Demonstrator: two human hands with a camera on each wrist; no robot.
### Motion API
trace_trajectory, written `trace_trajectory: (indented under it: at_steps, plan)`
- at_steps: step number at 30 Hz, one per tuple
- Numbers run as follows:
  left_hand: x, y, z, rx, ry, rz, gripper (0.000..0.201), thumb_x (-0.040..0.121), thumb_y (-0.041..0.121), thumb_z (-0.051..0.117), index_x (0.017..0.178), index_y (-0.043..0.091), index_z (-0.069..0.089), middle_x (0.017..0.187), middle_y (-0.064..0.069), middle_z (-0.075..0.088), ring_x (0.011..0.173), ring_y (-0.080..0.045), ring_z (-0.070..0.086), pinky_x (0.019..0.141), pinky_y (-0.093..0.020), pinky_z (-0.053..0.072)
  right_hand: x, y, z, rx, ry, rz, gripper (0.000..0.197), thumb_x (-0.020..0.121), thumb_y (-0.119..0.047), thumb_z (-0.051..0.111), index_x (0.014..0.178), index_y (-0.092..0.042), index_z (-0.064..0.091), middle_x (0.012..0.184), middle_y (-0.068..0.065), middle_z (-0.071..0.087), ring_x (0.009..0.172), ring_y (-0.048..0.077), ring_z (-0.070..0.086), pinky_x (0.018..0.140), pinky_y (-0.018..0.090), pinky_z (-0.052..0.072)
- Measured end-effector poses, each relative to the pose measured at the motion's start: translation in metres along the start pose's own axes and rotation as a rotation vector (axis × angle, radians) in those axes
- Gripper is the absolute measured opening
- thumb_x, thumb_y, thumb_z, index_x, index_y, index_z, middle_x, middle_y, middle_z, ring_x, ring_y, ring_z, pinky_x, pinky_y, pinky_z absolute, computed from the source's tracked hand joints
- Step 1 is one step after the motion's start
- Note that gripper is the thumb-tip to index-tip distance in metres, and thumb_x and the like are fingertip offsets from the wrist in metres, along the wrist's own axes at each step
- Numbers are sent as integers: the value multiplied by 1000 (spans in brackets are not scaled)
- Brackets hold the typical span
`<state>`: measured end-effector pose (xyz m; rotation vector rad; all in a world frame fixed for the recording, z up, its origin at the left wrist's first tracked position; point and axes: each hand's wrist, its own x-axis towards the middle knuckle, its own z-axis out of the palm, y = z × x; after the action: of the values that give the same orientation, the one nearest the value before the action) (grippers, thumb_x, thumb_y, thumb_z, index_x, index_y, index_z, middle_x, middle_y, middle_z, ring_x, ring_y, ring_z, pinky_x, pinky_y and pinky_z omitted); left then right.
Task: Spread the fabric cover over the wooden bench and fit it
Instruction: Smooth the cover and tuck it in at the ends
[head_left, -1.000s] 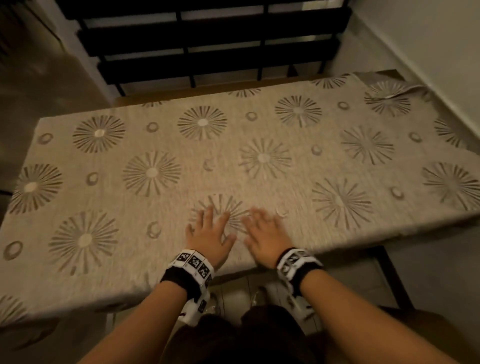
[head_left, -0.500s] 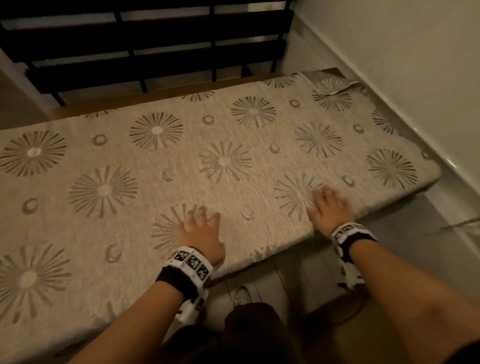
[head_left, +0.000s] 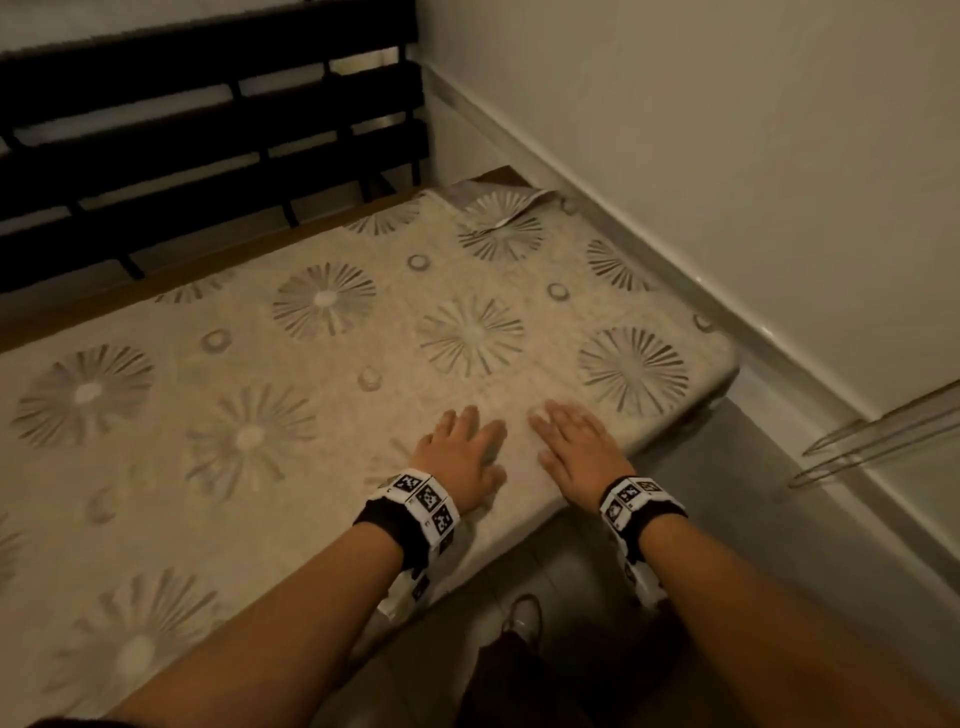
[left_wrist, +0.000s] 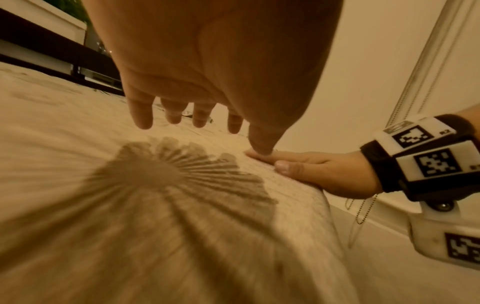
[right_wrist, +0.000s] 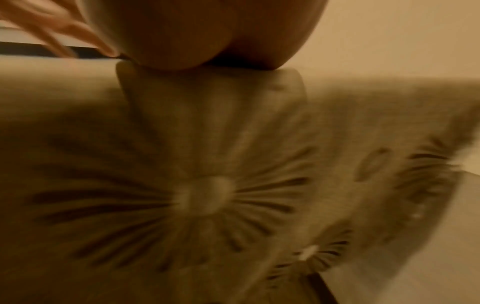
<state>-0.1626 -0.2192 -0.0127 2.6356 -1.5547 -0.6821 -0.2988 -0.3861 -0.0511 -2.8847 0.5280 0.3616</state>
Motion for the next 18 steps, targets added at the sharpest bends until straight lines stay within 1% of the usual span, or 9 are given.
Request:
trace_trajectory:
  at_steps: [2,4,6,9,12,14,15,17,18]
  plan:
    - [26,18,-3,61,-76,3,67,88,57,43,145,40,12,159,-6,8,144,-35,12,107,-59,30,-2,59,-7,20,20,117,81,82,-59,-8,153,-25,13,161,4,9,149,21,8,116,32,-3]
    - [40,27,-4,120,-140,-35,70,83,61,47,142,45,13,157,-6,9,142,-36,16,102,-61,34,-5,109,-13,62,46,212,84,81,-62,-12,153,-24,10,162,4,6,149,21,2,116,30,-8]
    - [47,31,-8,118,-183,-68,71,77,62,53,139,47,20,151,-5,16,137,-34,22,97,-57,42,-7,152,-15,143,87,323,77,85,-60,-3,153,-26,9,162,1,1,149,20,-1,118,34,-3]
    - [57,49,-31,171,-281,-67,70,76,55,61,137,42,28,142,-3,31,127,-30,38,96,-44,46,-3,194,-21,220,119,455,58,99,-47,19,153,-27,10,162,1,0,149,21,-1,120,42,6]
    - [95,95,-62,296,-308,63,54,85,46,57,135,31,43,134,-3,52,122,-26,52,97,-36,44,12,218,-33,332,160,547,54,101,-39,26,152,-24,16,161,6,13,147,25,14,120,41,15]
    - [135,137,-75,259,-224,202,44,90,43,50,131,28,50,128,-5,60,121,-27,55,97,-36,44,19,230,-38,563,248,652,54,99,-38,31,150,-21,25,157,8,27,142,27,29,117,42,24]
    - [156,159,-78,196,-171,262,42,90,42,48,129,27,52,126,-7,61,120,-28,56,96,-37,45,23,238,-35,732,306,730,55,97,-42,34,148,-21,29,155,7,31,140,27,33,116,43,27]
    - [198,198,-81,59,-105,346,41,92,39,48,129,20,53,127,-9,59,118,-31,55,98,-40,45,23,250,-35,1067,379,880,67,91,-59,38,145,-21,35,152,6,37,138,28,38,115,46,29]
    - [217,214,-81,13,-88,371,41,93,37,48,129,18,53,129,-10,57,118,-30,54,99,-41,44,23,256,-35,1206,390,932,75,86,-68,41,141,-17,42,148,8,42,135,30,41,113,46,30]
